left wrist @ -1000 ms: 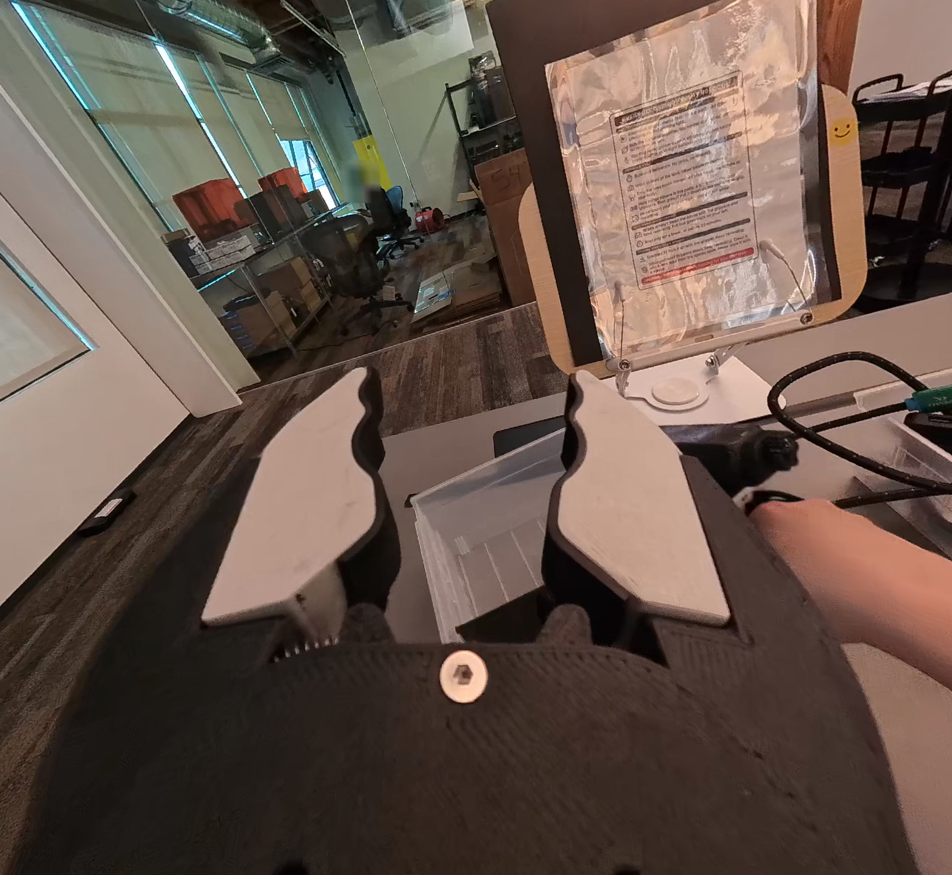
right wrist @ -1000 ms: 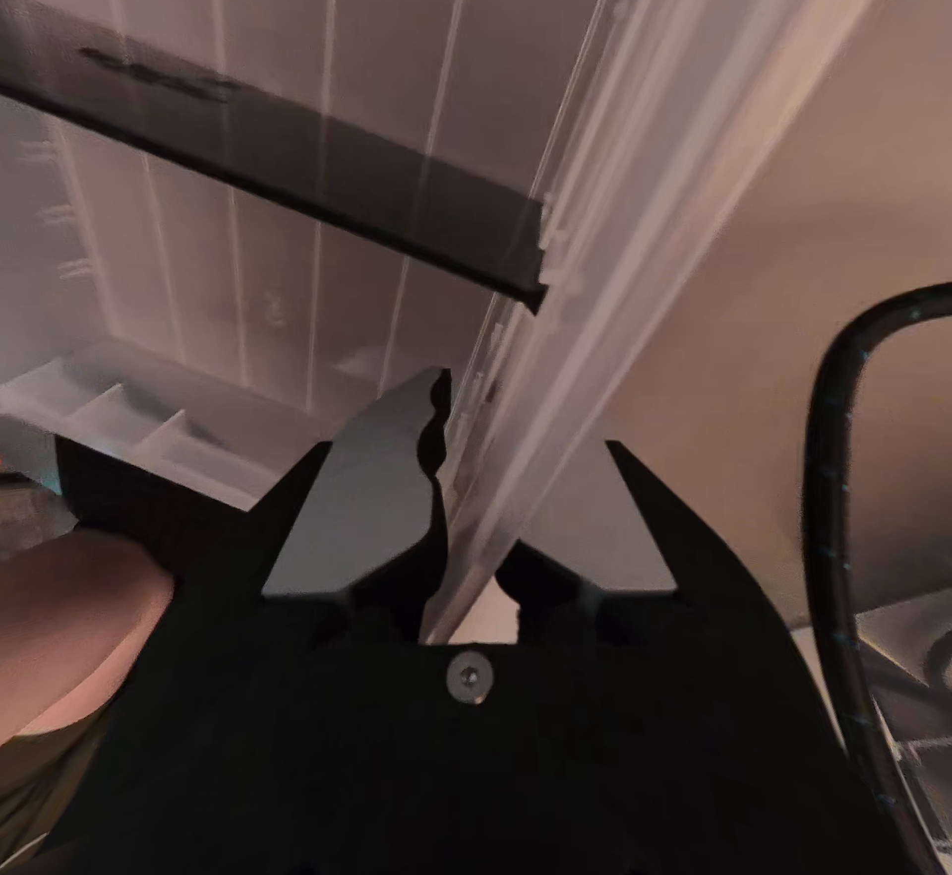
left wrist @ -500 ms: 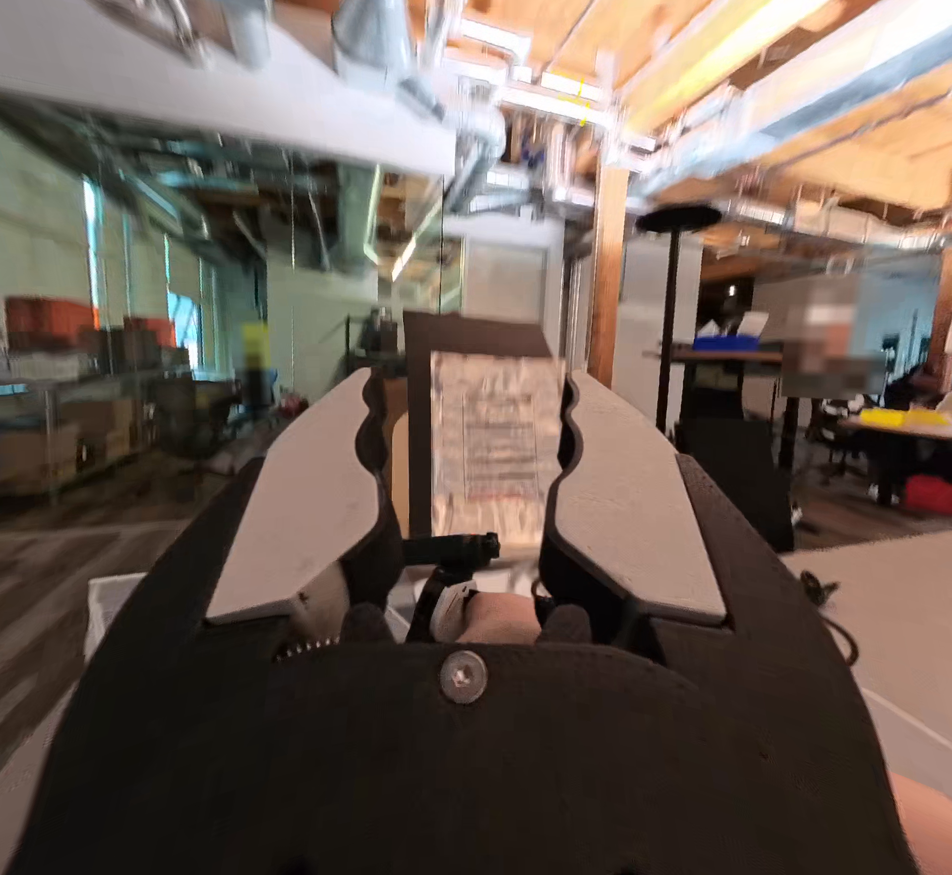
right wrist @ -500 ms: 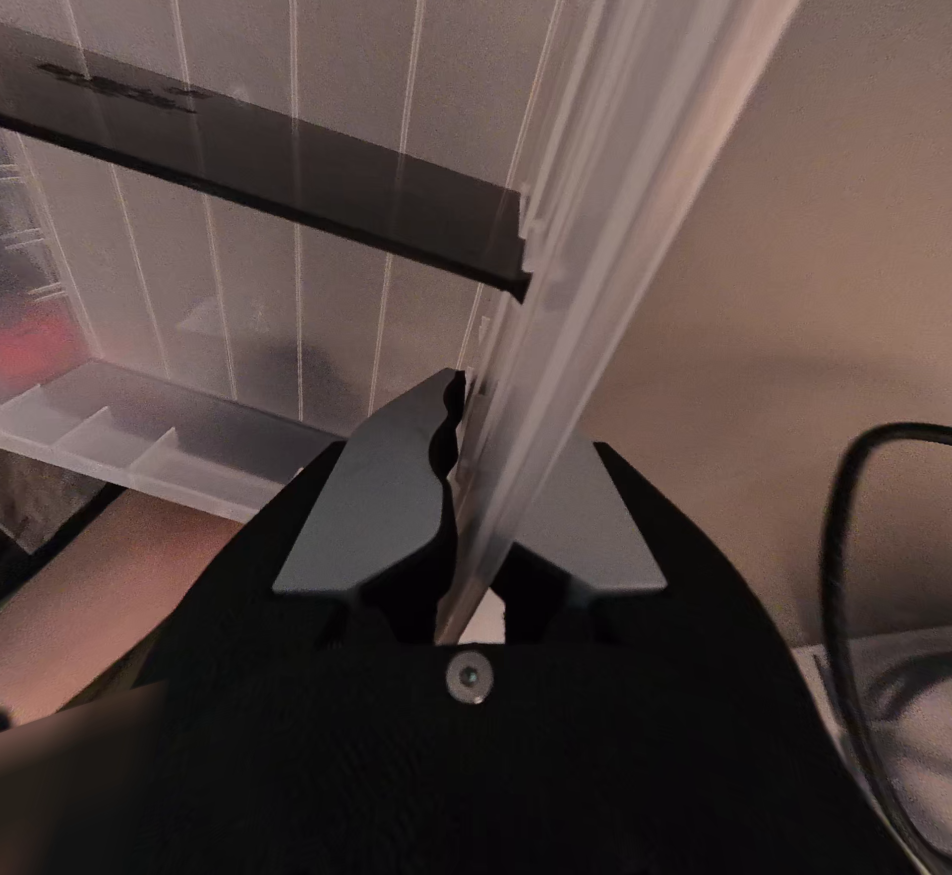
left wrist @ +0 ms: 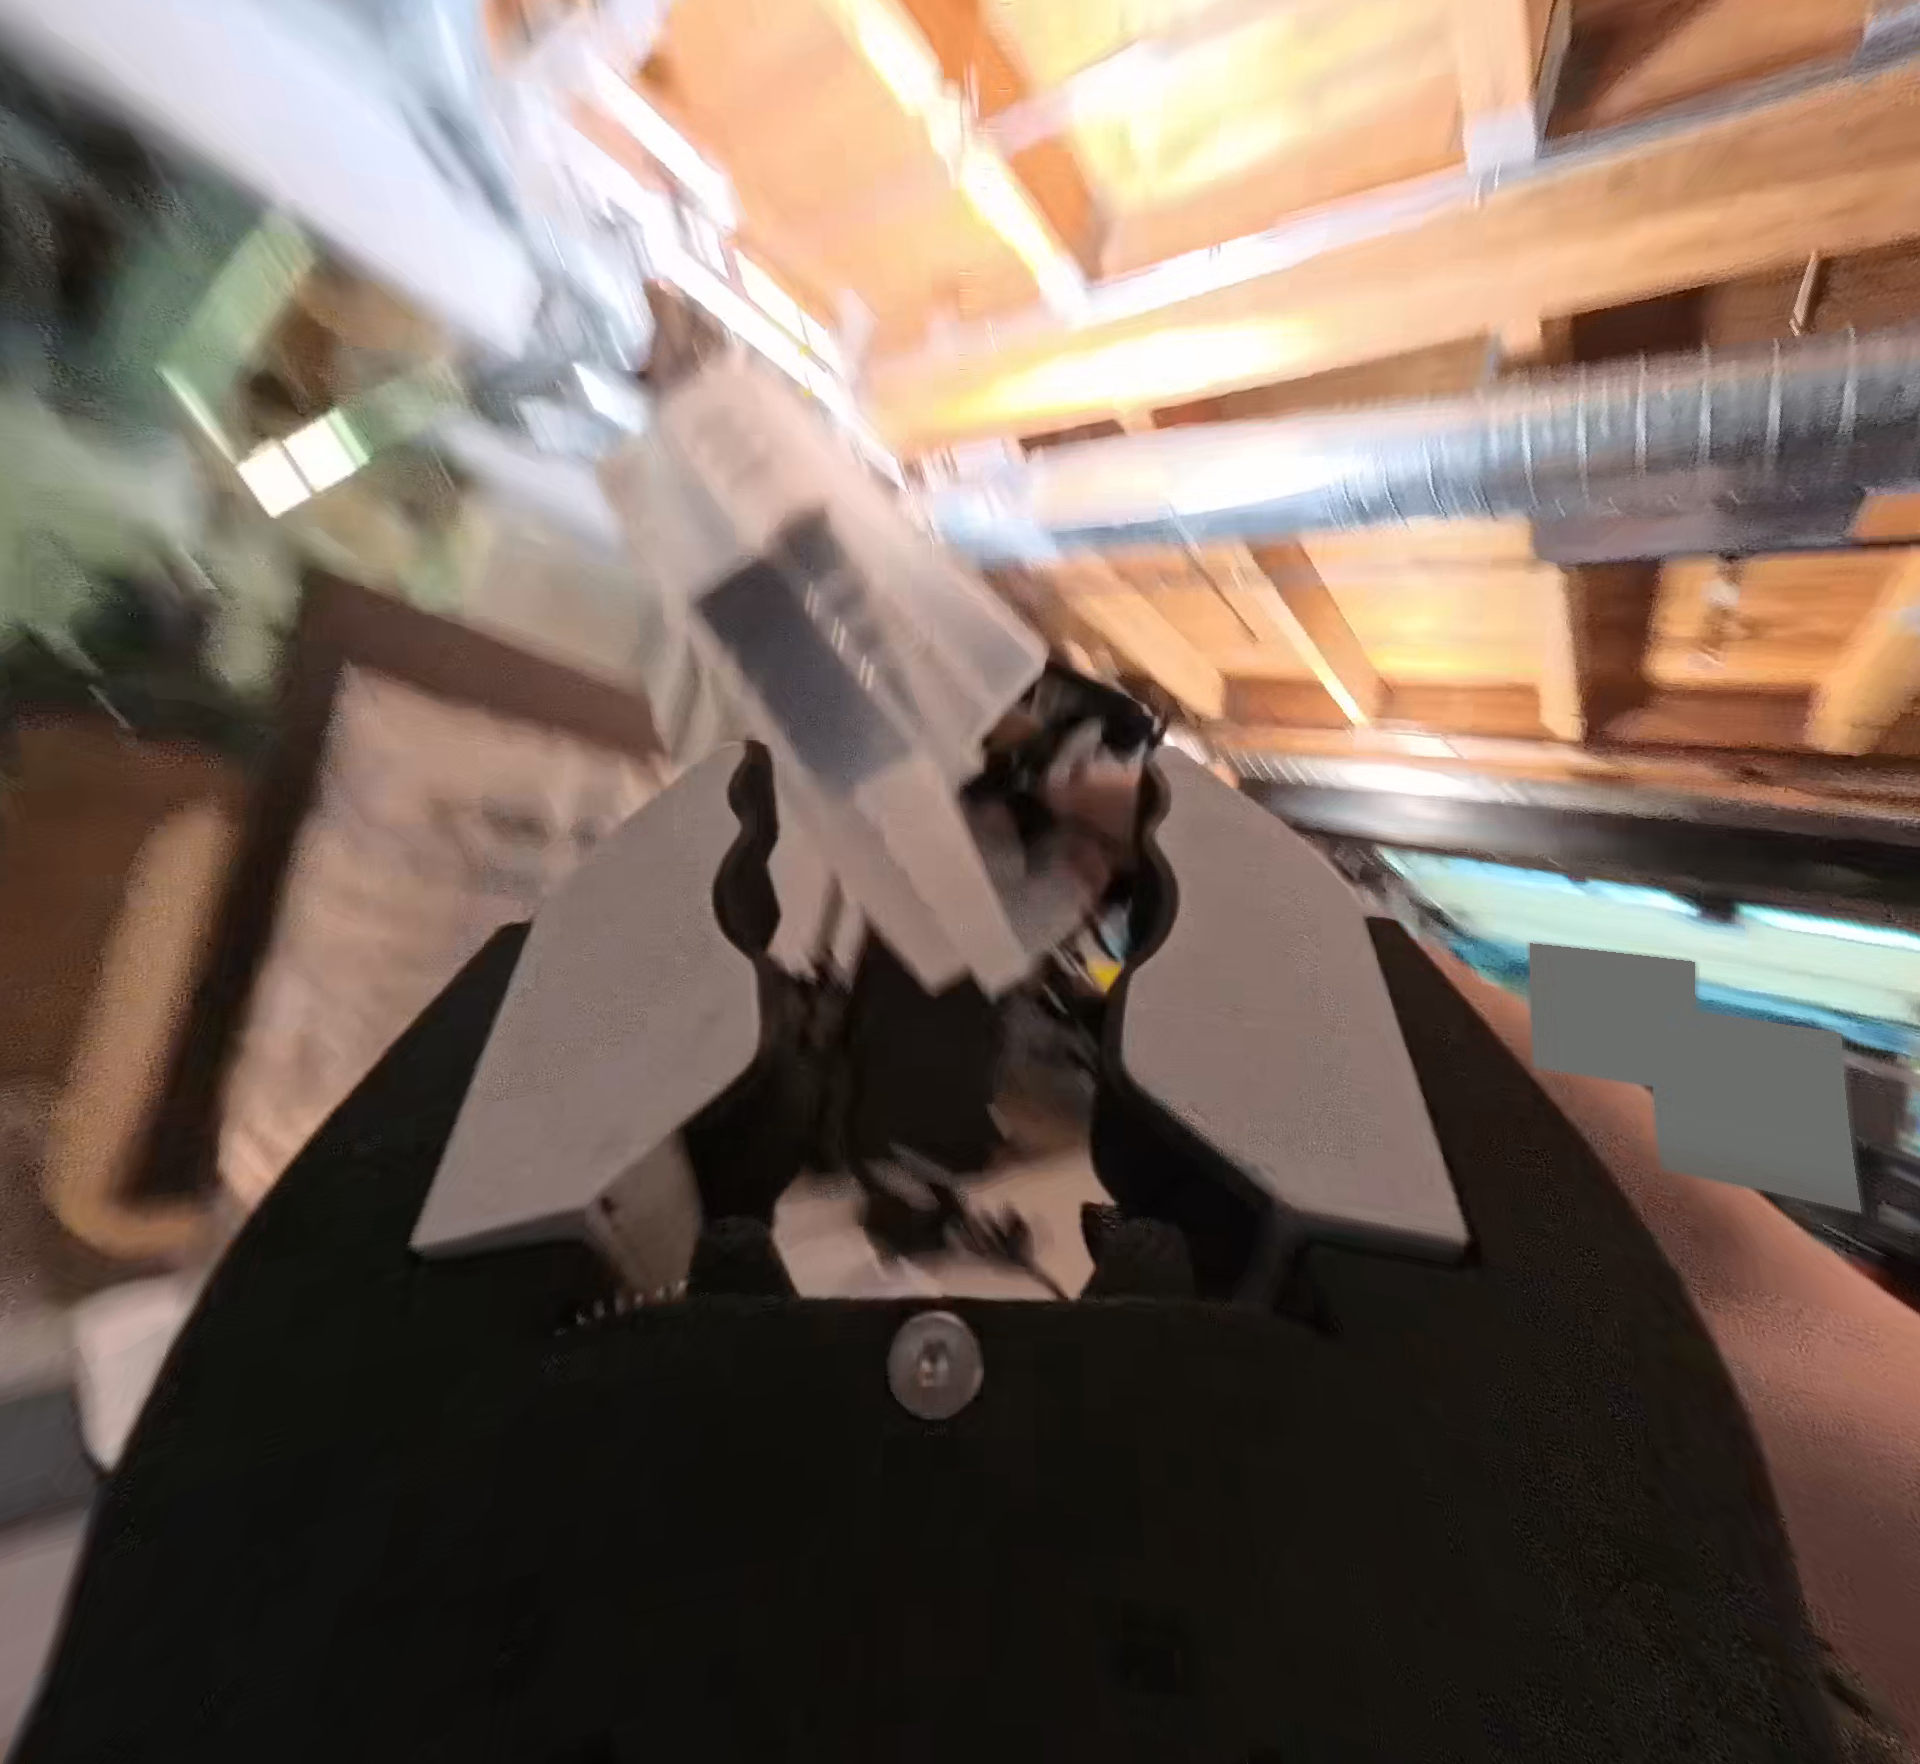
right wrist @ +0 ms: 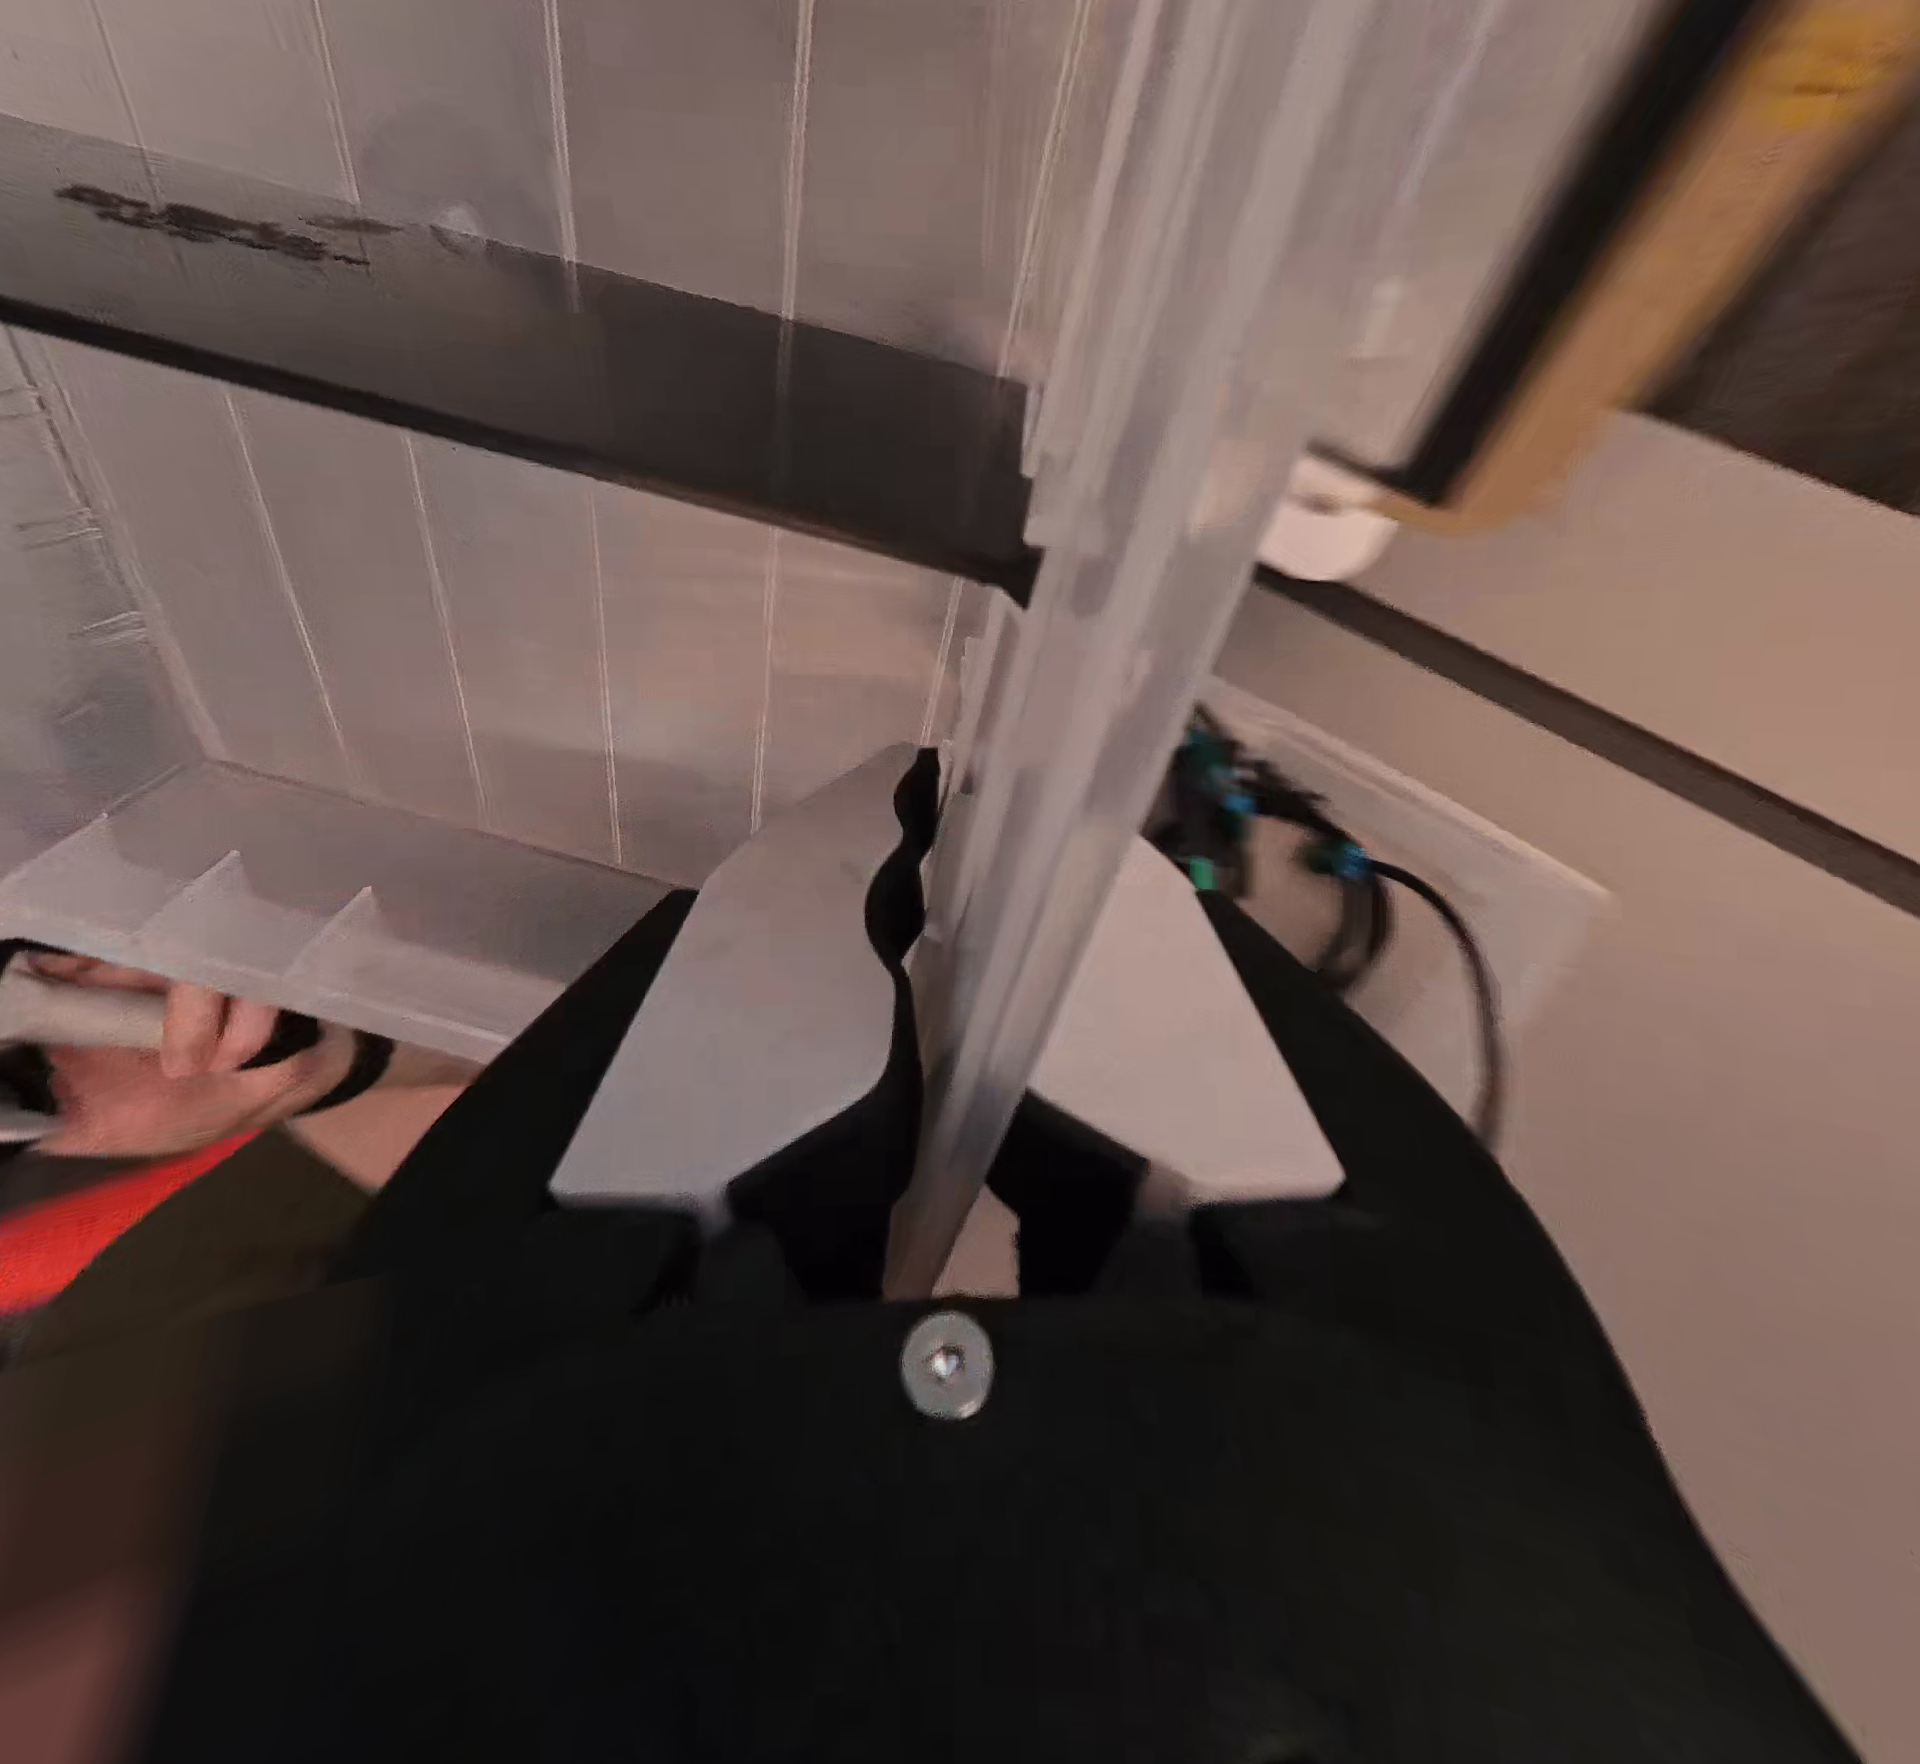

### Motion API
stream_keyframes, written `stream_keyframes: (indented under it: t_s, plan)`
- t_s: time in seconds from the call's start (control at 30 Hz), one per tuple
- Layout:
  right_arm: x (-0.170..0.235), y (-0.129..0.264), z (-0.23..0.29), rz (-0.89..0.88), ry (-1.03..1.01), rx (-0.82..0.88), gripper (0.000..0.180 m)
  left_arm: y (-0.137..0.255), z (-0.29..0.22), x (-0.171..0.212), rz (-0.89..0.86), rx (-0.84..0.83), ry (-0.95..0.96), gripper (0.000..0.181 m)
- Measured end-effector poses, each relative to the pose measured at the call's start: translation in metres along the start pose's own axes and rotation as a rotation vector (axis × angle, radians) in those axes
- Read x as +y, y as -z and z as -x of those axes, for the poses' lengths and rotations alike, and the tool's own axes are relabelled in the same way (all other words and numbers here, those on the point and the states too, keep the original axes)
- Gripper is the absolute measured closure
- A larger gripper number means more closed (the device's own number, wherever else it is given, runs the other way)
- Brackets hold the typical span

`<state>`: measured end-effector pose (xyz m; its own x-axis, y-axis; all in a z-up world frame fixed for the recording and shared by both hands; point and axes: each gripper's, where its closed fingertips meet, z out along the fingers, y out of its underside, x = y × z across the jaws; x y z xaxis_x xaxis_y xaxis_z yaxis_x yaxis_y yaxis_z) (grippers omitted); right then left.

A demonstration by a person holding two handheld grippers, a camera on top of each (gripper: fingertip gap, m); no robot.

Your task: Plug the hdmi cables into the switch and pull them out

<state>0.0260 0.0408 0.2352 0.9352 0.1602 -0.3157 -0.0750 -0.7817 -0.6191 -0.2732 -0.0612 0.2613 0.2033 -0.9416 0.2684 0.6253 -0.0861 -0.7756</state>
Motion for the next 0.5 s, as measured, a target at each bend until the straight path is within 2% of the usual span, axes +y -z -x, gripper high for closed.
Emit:
stream_keyframes:
  t_s: [0.13, 0.27, 0.37, 0.5]
  plan:
    - [0.052, 0.074, -0.127, -0.176, -0.182, 0.226, 0.176, -0.048, 0.025, 0.142, 0.447, 0.013, 0.225, 0.094]
    - [0.144, 0.120, -0.229, -0.229, -0.375, 0.384, 0.176, -0.048, 0.039, 0.274, 0.782, -0.058, 0.215, 0.078]
    - [0.221, 0.134, -0.286, -0.215, -0.508, 0.465, 0.176, -0.033, 0.042, 0.342, 0.975, -0.065, 0.200, 0.070]
    - [0.317, 0.124, -0.333, -0.116, -0.660, 0.499, 0.176, -0.014, 0.040, 0.395, 1.156, -0.050, 0.172, 0.066]
